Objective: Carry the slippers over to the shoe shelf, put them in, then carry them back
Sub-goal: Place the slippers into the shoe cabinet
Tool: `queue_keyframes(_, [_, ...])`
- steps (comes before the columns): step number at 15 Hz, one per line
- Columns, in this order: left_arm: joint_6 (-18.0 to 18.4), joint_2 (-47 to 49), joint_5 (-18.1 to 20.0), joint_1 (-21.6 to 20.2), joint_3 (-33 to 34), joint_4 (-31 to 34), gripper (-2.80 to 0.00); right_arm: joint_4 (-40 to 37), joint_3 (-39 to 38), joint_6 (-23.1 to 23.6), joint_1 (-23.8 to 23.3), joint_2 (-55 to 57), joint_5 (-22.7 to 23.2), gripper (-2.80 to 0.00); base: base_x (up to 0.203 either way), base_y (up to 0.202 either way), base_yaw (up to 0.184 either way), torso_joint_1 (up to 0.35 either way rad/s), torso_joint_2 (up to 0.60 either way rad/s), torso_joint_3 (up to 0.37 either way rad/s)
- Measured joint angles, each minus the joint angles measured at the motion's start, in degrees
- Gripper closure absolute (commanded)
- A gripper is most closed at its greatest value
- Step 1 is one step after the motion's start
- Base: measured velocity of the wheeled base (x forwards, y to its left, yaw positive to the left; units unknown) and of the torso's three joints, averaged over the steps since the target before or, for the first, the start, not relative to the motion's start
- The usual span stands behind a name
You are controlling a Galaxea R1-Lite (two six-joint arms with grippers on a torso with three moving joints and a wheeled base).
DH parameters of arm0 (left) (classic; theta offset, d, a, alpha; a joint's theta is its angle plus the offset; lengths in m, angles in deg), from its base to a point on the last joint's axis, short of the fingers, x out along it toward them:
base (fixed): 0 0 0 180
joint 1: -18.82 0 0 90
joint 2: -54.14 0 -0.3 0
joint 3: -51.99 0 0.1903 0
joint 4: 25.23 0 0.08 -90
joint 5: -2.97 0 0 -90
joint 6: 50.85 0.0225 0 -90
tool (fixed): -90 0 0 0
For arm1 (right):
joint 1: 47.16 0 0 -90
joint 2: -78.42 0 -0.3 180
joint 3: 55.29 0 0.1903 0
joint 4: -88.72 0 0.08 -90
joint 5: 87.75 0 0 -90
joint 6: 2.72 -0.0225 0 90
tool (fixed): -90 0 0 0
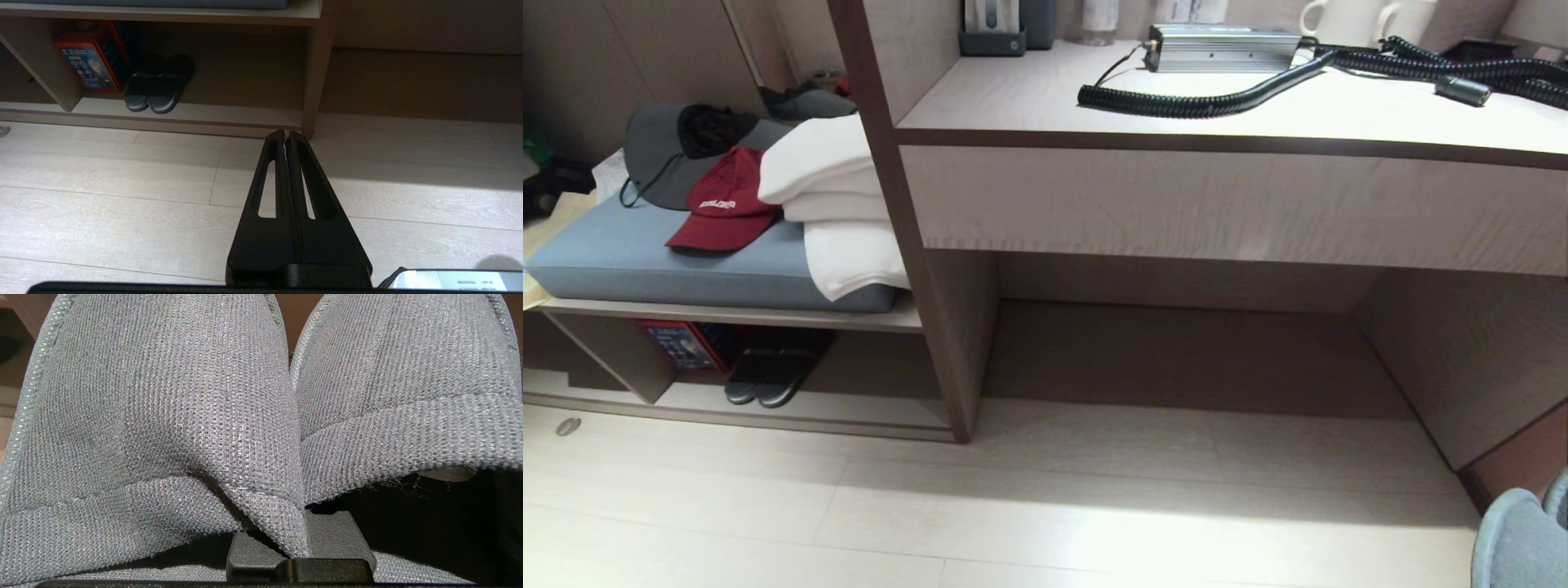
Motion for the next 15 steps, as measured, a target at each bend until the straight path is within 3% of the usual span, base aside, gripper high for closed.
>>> queue_keyframes(11, [-0.25, 0.0, -0.1, -0.02, 0.0, -0.02, 0.0, -0.05, 0.0, 0.0, 0.0, -0.02, 0.0, 0.0, 0.0, 0.0, 0.0, 0.001, 0.0, 0.2])
queue_keyframes(15, [0.08, 0.0, -0.07, -0.02, 0.0, -0.1, 0.0, -0.05, 0.0, -0.02, 0.0, 0.0, 0.0, 0.0, 0.0, 0.0, 0.0, 0.001, 0.0, 0.056])
